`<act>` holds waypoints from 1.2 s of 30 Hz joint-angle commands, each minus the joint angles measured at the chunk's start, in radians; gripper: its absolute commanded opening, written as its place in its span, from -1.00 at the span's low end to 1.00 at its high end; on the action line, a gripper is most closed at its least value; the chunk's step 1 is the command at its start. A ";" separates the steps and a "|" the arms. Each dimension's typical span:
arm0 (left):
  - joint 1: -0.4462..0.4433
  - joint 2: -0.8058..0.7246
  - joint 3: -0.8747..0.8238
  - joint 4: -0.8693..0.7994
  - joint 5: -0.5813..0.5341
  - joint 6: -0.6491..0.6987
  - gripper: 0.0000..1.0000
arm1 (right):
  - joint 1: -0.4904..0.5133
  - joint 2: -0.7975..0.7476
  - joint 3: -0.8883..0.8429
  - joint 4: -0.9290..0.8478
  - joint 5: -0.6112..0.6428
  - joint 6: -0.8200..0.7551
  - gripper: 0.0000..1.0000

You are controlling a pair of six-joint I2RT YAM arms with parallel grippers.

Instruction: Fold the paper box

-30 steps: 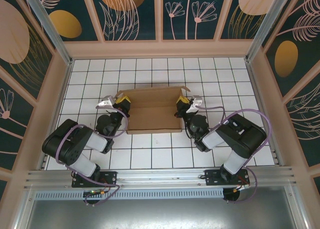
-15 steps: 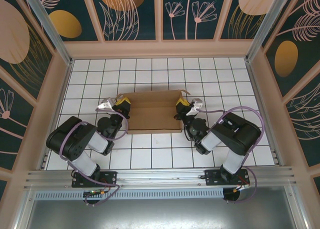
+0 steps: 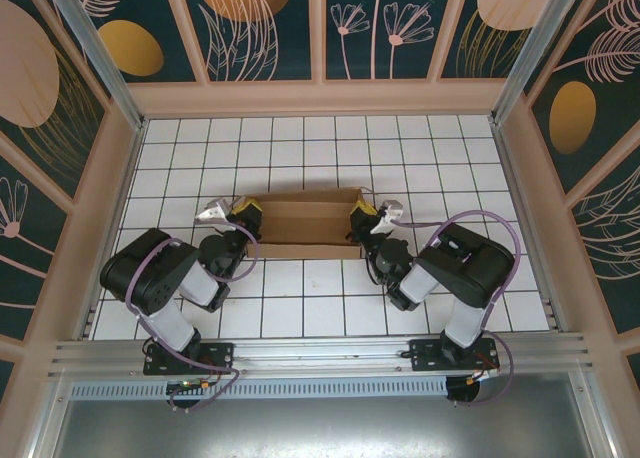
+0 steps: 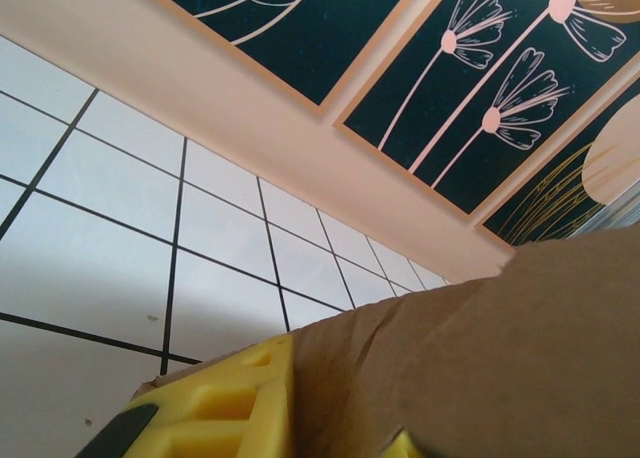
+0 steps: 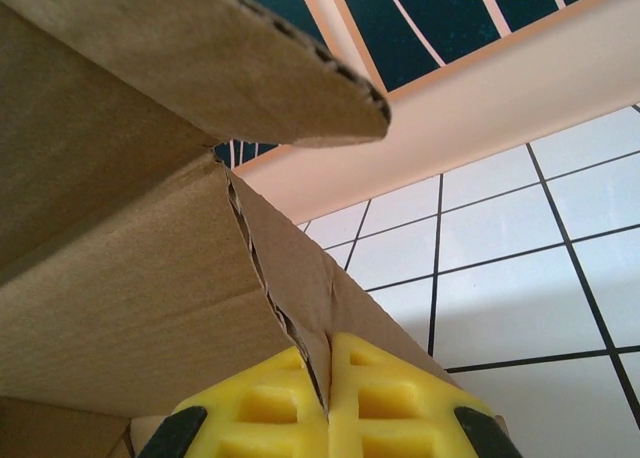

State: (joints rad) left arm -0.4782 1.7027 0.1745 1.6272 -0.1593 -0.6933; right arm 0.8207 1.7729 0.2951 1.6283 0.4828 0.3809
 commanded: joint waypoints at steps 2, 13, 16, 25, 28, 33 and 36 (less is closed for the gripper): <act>-0.059 0.017 -0.043 -0.217 0.135 -0.006 -0.60 | 0.061 0.028 -0.031 -0.099 -0.144 0.029 -0.81; -0.059 0.047 -0.056 -0.148 0.097 0.089 -0.69 | 0.054 -0.067 -0.089 -0.052 -0.207 -0.089 0.12; -0.059 0.068 -0.051 -0.130 0.082 0.098 -0.70 | 0.045 -0.104 -0.121 -0.049 -0.214 -0.092 0.23; -0.059 0.106 0.005 -0.119 0.053 0.117 -0.76 | 0.044 -0.190 -0.291 0.026 -0.297 -0.096 0.51; -0.059 0.138 0.029 -0.111 0.055 0.112 -0.76 | 0.044 -0.245 -0.343 0.025 -0.333 -0.099 0.52; -0.060 0.182 0.064 -0.092 0.030 0.114 -0.76 | 0.050 -0.440 -0.353 -0.146 -0.489 -0.123 0.49; -0.060 0.213 0.092 -0.070 0.014 0.125 -0.75 | 0.054 -0.626 -0.308 -0.379 -0.534 -0.153 0.48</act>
State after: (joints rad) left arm -0.5304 1.8469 0.2714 1.6344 -0.1478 -0.5709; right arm 0.8631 1.2594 0.0059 1.4384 0.0395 0.2718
